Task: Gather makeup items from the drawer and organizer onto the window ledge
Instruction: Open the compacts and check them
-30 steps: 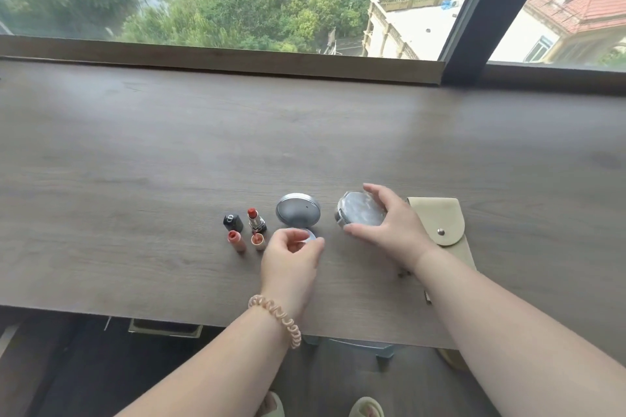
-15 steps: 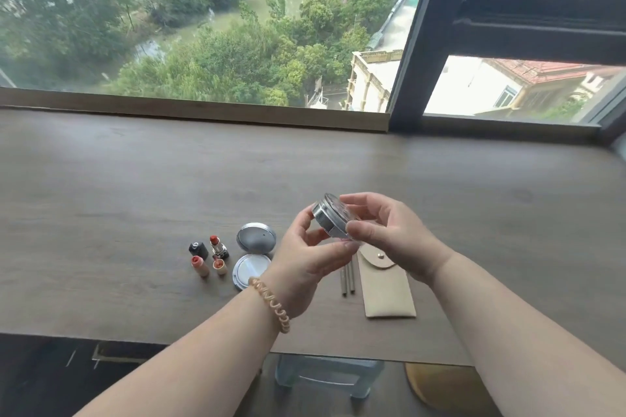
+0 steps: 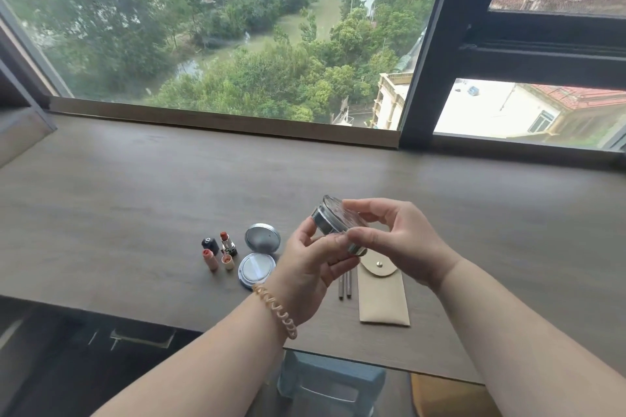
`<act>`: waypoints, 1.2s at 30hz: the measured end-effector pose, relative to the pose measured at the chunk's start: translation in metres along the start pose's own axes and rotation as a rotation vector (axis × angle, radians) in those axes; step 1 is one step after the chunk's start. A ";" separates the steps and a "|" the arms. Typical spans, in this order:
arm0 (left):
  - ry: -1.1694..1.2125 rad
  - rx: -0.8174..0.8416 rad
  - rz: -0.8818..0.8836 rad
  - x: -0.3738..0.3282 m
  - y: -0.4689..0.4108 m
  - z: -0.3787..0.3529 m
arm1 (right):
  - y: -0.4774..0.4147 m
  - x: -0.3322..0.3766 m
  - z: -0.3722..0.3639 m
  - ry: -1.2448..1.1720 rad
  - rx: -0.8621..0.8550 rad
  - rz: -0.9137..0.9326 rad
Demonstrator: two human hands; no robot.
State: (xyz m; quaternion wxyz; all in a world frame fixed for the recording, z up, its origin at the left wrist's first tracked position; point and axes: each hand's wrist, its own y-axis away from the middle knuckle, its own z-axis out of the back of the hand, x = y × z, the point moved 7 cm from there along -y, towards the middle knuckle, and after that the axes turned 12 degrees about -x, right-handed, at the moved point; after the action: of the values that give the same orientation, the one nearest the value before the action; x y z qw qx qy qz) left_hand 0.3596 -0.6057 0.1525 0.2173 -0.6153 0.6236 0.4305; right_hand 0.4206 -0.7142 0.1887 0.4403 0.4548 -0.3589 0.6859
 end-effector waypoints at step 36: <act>-0.237 -0.162 0.292 0.033 -0.006 0.099 | -0.032 -0.055 -0.058 -0.307 -0.315 -0.226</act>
State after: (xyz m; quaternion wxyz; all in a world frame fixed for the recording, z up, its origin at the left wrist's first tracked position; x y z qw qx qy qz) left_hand 0.3348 -0.5446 0.0711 0.1741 -0.4786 0.6396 0.5758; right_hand 0.4437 -0.6660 0.1208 0.5198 0.5168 -0.4710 0.4909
